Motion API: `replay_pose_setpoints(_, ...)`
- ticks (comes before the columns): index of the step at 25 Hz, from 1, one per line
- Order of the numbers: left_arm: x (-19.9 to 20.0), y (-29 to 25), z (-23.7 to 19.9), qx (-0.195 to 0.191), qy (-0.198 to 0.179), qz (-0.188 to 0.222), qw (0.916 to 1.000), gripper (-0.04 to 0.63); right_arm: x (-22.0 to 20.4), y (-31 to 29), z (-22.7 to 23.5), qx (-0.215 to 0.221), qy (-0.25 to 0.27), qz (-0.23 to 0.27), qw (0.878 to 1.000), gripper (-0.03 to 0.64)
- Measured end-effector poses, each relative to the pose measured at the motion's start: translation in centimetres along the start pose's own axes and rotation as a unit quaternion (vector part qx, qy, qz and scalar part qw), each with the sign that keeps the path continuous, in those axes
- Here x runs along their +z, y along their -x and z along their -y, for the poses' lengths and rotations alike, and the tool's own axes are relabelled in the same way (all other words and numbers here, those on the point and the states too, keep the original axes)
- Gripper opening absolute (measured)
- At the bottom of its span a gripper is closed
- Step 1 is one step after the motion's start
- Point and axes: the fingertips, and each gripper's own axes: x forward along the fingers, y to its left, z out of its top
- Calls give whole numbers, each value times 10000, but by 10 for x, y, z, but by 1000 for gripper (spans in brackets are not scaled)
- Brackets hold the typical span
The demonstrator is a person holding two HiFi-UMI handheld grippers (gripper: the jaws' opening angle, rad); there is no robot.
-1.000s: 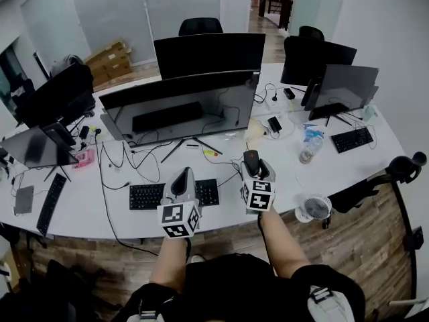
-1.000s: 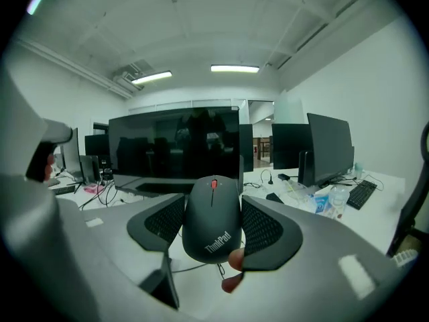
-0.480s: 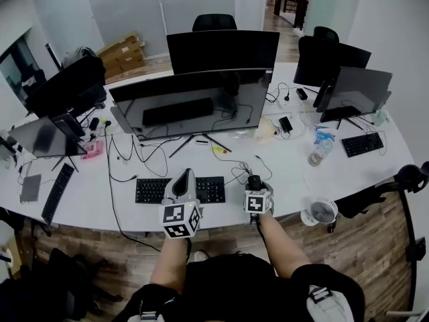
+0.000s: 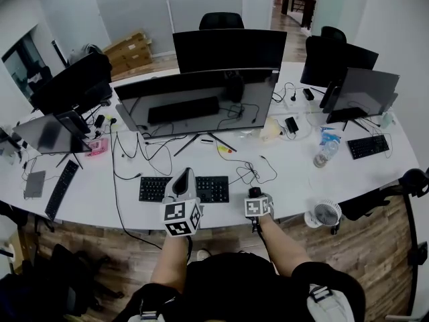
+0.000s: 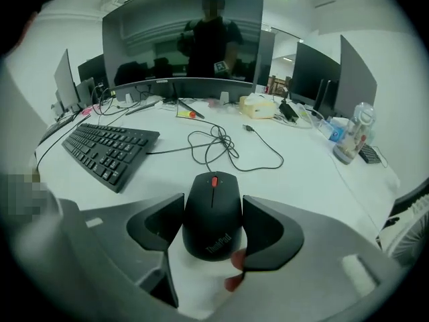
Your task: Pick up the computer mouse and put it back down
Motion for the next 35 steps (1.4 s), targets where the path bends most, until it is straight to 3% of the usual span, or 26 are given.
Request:
replay_pose_setpoints(5, 1, -3, 1, 19, 18, 22, 10000, 52, 13, 3, -7, 345, 16, 43, 9994, 286)
replay_pose_setpoints(8, 3, -6, 2, -17, 37, 63, 10000, 52, 40, 22, -6, 470, -231, 654, 9965, 291)
replay_pose_setpoints(10, 3, -8, 3, -52, 63, 73, 9999, 52, 76, 56, 4, 337, -401, 1401, 9887, 288)
replay_pose_setpoints(12, 3, -10, 6, -108, 93, 84, 9999, 52, 121, 101, 15, 144, -499, 2293, 9720, 237)
replay_pose_setpoints(14, 4, -11, 10, -159, 116, 122, 9997, 52, 162, 146, 23, -55, -511, 3092, 9496, 50)
replay_pose_setpoints(15, 5, -12, 11, -180, 125, 144, 9997, 52, 182, 170, 25, -90, -497, 3438, 9377, -2)
replay_pose_setpoints(19, 9, -15, 17, -309, 162, 197, 9992, 52, 234, 252, 26, -109, -475, 4409, 8963, -2)
replay_pose_setpoints(24, 13, -14, 27, -485, 127, 250, 9984, 52, 244, 292, 27, -96, -454, 4724, 8801, -2)
replay_pose_setpoints(35, 21, -13, 28, -656, 98, 300, 9973, 52, 244, 297, 14, -4, -415, 4714, 8810, -2)
